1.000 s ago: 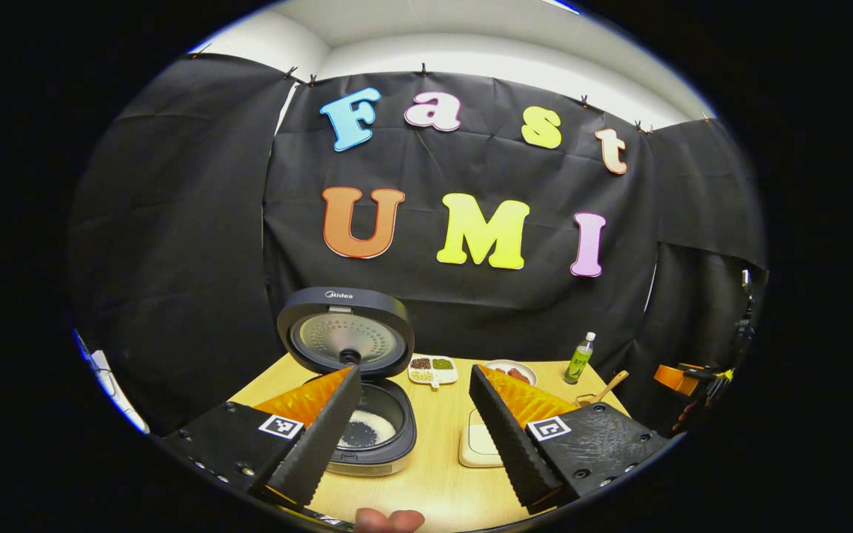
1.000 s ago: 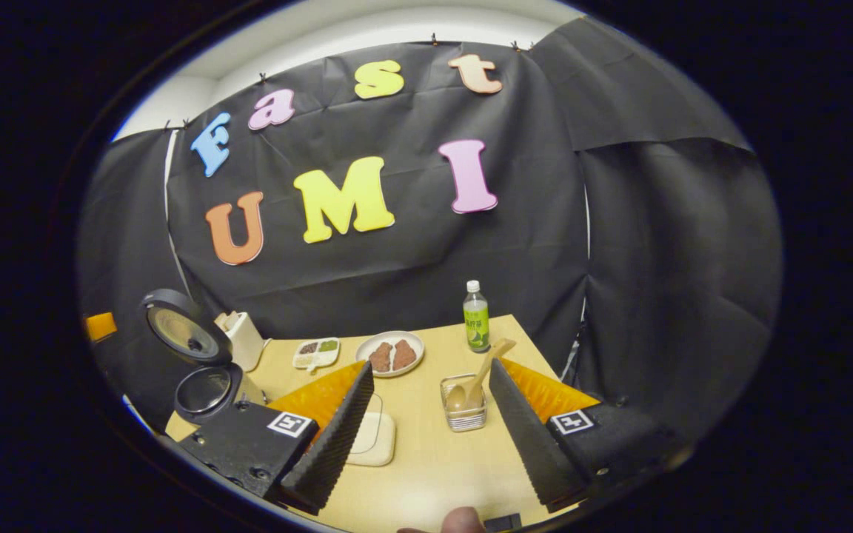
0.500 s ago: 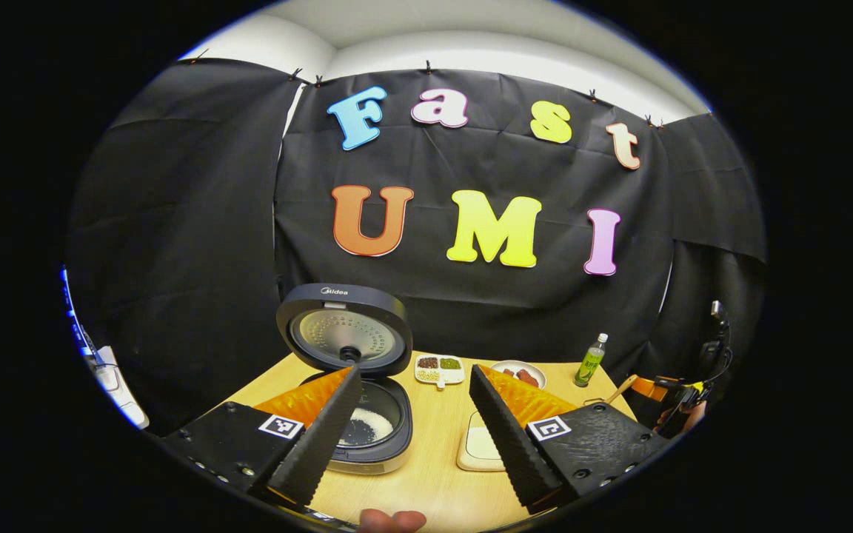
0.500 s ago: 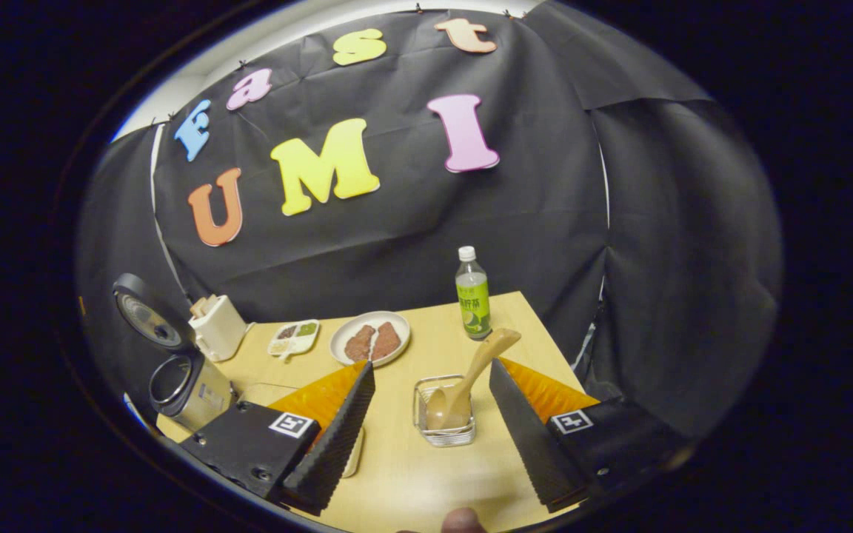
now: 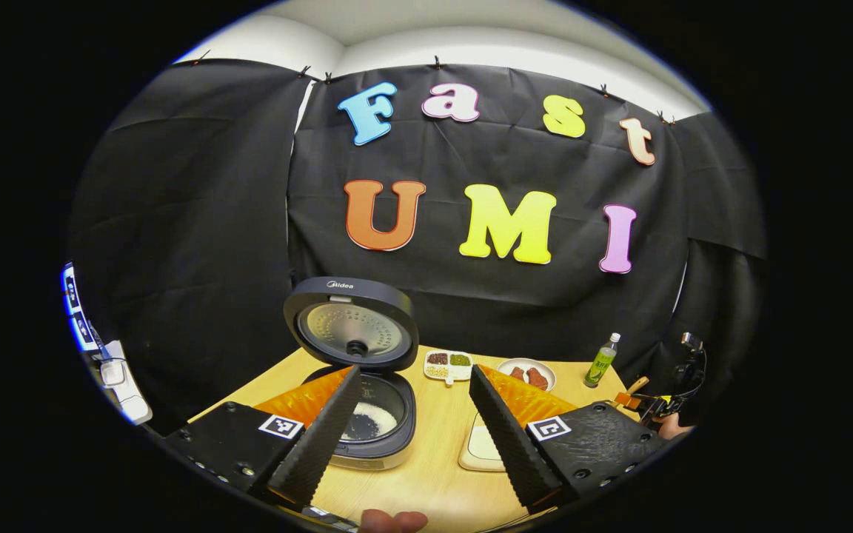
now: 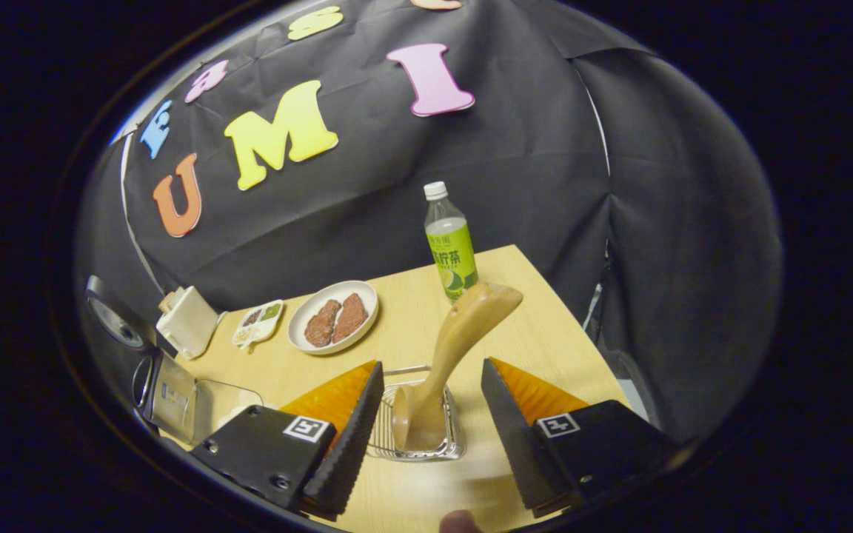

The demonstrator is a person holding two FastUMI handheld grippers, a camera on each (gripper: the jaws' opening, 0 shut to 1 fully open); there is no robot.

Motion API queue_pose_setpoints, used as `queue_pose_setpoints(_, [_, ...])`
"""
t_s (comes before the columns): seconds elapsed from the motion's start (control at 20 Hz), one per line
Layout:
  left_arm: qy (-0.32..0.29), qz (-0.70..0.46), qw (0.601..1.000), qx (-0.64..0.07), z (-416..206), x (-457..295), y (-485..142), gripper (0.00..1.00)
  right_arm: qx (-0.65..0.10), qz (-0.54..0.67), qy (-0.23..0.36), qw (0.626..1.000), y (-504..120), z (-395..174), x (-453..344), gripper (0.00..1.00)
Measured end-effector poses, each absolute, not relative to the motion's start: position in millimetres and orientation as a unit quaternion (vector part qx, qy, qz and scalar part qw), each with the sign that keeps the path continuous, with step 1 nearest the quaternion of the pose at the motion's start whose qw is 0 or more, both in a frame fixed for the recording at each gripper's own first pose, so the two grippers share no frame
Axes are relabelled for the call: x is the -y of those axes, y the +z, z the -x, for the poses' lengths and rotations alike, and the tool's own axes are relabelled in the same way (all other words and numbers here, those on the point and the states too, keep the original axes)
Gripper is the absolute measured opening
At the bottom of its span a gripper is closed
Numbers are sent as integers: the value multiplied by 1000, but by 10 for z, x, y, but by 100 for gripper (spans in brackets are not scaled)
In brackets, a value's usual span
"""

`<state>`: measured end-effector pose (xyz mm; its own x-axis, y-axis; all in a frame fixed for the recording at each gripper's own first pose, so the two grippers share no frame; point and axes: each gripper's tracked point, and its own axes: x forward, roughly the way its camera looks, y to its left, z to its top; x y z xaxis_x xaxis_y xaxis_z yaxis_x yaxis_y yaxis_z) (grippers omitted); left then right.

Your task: Close the left gripper, press the button to open the rice cooker; take a wooden spoon from the chopstick holder with the right hand, scoop a spoonful of rice and pour it into the rice cooker, then put the wooden spoon back into the chopstick holder.

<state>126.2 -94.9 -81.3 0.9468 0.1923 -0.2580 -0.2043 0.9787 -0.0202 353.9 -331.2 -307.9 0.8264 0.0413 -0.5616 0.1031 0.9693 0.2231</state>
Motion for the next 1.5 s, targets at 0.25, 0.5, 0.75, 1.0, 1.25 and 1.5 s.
queue_pose_setpoints(0.25, [119, 13, 983, -141, -1137, 864, -901, 95, -287, -145, -21, 947, -3172, -3734, 3339, 67])
queue_pose_setpoints(0.5, [130, 14, 981, -147, -1078, 810, -921, 95, -295, -144, -21, 944, -3231, -3822, 3314, 30])
queue_pose_setpoints(0.75, [133, 23, 980, -150, -1091, 739, -948, 95, -302, -165, -14, 939, -3146, -3706, 3208, 15])
queue_pose_setpoints(1.0, [131, 25, 980, -147, -1032, 633, -954, 95, -267, -130, -26, 955, -2786, -3728, 3219, 9])
queue_pose_setpoints(1.25, [130, 42, 981, -135, -959, 441, -854, 95, -225, -77, -29, 971, -2179, -3609, 3070, 9])
queue_pose_setpoints(1.5, [122, 70, 981, -133, -903, 312, -886, 95, -192, -40, 22, 980, -1515, -3290, 2333, 8])
